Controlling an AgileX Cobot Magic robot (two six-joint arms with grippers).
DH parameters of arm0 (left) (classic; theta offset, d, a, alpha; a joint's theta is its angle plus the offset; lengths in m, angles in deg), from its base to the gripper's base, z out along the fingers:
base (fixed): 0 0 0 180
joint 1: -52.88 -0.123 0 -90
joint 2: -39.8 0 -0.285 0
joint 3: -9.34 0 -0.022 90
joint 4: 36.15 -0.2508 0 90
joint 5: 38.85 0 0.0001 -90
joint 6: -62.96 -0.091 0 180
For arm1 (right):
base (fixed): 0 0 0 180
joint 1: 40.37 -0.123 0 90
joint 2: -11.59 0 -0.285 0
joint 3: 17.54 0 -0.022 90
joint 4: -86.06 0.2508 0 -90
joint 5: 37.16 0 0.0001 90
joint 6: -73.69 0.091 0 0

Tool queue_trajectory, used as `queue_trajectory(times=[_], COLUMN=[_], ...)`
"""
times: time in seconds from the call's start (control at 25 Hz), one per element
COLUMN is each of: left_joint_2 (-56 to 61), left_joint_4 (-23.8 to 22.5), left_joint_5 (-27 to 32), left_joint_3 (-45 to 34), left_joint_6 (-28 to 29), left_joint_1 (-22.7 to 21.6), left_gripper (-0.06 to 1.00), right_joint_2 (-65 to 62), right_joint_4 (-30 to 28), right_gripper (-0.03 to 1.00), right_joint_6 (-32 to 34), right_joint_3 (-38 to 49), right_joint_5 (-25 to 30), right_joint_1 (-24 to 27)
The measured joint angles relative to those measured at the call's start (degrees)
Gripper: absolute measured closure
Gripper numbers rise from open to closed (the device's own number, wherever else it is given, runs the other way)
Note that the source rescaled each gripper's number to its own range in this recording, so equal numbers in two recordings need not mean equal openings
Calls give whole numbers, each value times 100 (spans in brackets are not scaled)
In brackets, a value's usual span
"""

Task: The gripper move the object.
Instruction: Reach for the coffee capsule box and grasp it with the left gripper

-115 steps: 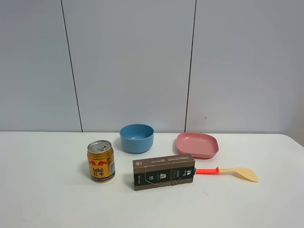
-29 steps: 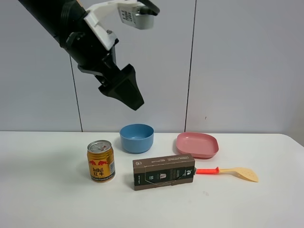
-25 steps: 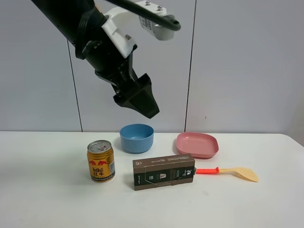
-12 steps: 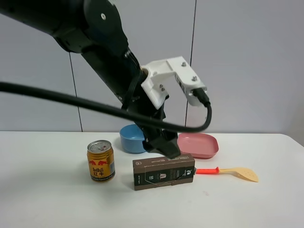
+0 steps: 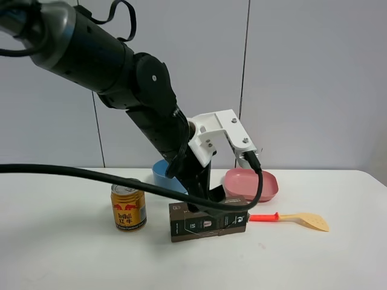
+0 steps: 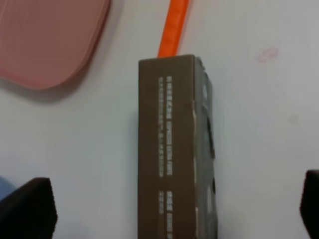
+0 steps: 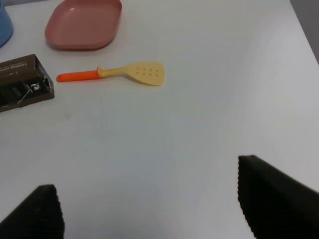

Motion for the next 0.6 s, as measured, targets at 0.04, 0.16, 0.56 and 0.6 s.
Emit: queue_trajectory(times=[0.04, 0.16, 0.56, 0.6], left_joint_2=[-95, -444, -1352, -1392], left_joint_4=[0, 0, 7, 7], left_joint_5=[43, 161, 1062, 1082], left_joint_3=[101, 521, 1394, 1400], left_joint_6=[0, 0, 7, 7], left_joint_1=[0, 0, -210, -251], left_gripper=[-6, -6, -6, -6], right_joint_2=[0, 0, 0, 0], right_joint_4=[0, 0, 0, 0], right_gripper=[-3, -3, -3, -3], right_joint_6=[0, 0, 0, 0], right_joint_3=[0, 0, 0, 0], right_joint_5=[0, 0, 0, 0], right_joint_1=[0, 0, 0, 0])
